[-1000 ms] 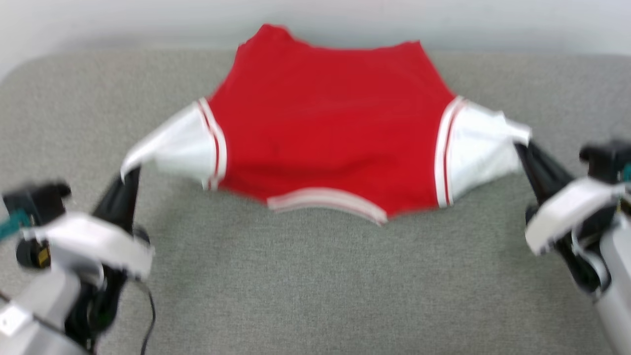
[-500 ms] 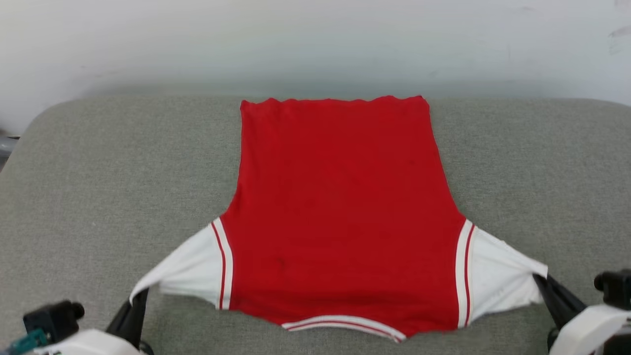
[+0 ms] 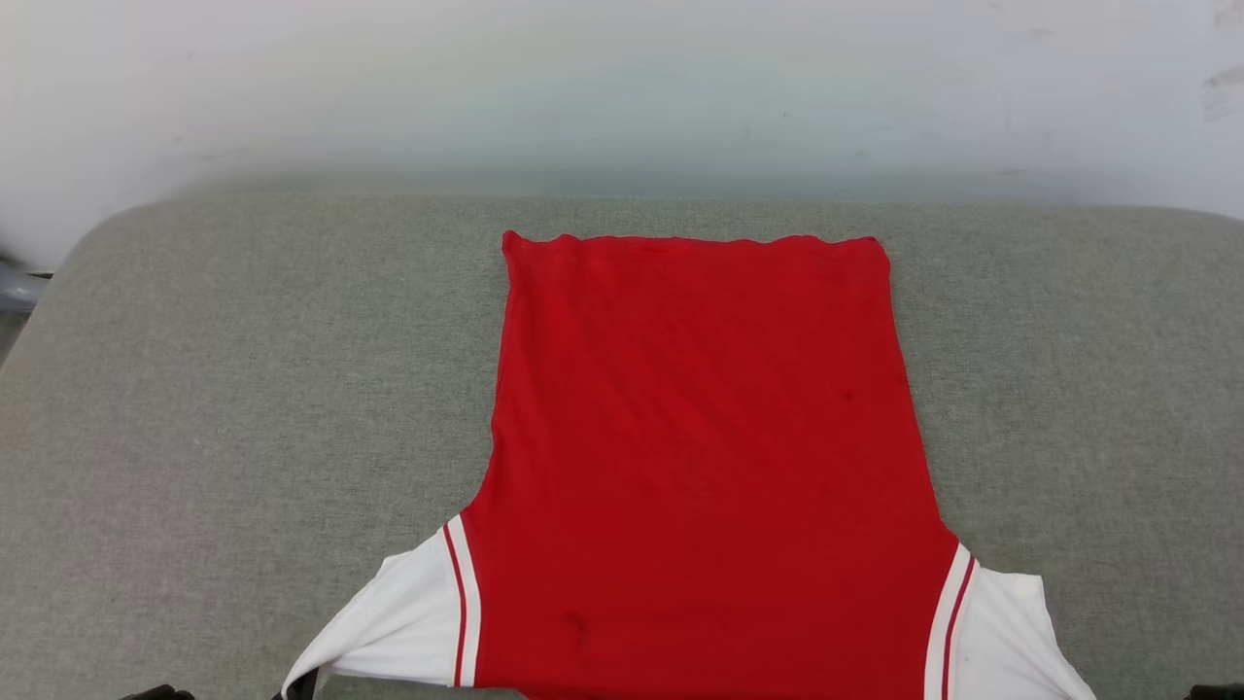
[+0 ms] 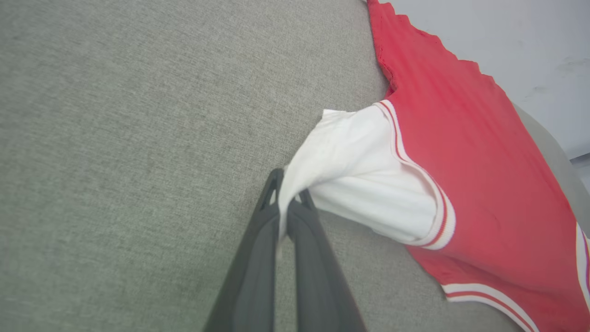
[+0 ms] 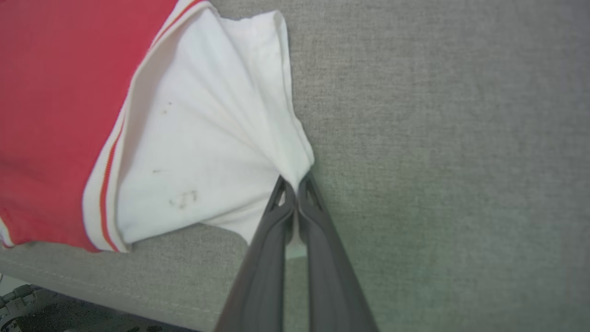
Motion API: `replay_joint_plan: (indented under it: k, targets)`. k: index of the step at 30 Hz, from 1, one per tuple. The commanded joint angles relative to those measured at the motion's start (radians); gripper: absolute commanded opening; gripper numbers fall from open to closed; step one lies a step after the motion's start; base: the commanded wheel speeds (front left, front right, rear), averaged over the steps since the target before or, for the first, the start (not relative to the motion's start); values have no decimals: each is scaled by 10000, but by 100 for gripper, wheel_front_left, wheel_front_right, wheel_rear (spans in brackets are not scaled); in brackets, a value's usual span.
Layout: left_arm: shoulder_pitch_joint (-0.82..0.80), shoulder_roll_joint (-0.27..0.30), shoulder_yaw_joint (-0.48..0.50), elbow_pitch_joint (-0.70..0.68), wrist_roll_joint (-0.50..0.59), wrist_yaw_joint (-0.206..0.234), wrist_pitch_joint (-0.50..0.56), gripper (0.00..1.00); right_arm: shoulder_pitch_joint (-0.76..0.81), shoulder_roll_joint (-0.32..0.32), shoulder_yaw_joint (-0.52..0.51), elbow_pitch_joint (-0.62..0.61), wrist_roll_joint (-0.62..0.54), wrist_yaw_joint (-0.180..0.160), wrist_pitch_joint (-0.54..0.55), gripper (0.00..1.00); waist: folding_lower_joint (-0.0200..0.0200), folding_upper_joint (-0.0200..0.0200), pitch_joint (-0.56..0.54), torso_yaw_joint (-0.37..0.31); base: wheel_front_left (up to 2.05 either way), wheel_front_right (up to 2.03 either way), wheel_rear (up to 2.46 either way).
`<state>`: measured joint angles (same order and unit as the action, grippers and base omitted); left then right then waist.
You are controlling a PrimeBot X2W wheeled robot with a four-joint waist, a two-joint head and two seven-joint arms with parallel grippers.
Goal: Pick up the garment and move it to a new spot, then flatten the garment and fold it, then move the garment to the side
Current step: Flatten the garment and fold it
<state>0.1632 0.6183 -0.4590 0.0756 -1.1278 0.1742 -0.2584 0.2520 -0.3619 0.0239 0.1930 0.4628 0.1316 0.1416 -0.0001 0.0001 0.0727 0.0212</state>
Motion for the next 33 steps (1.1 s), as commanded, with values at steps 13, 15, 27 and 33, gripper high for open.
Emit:
replay_joint_plan:
  k: [13, 15, 27, 33]
  targets:
    - [-708, -182, -243, -261, 790, -9, -58, 0, -1176, 41, -959, -1897, -80, -14, -174, 100, 1, -1, 351, 312, 0, 0, 0]
    - [-847, -210, -277, -396, 958, 13, -58, 0, -1616, -98, -1229, -2431, -166, -14, 17, 100, 1, -1, 526, 412, 0, 0, 0]
    - [-2418, -668, -463, -971, 1927, -184, -73, 0, -7025, -1685, -317, -2825, -796, -17, 3084, 100, 1, -1, 2435, 1422, 0, 0, 0]
    - [-3117, -1185, -475, -958, 2443, -398, -82, 0, -9649, -2049, 633, -1393, -765, -16, 5831, 100, 1, -1, 3452, 2000, 0, 0, 0]
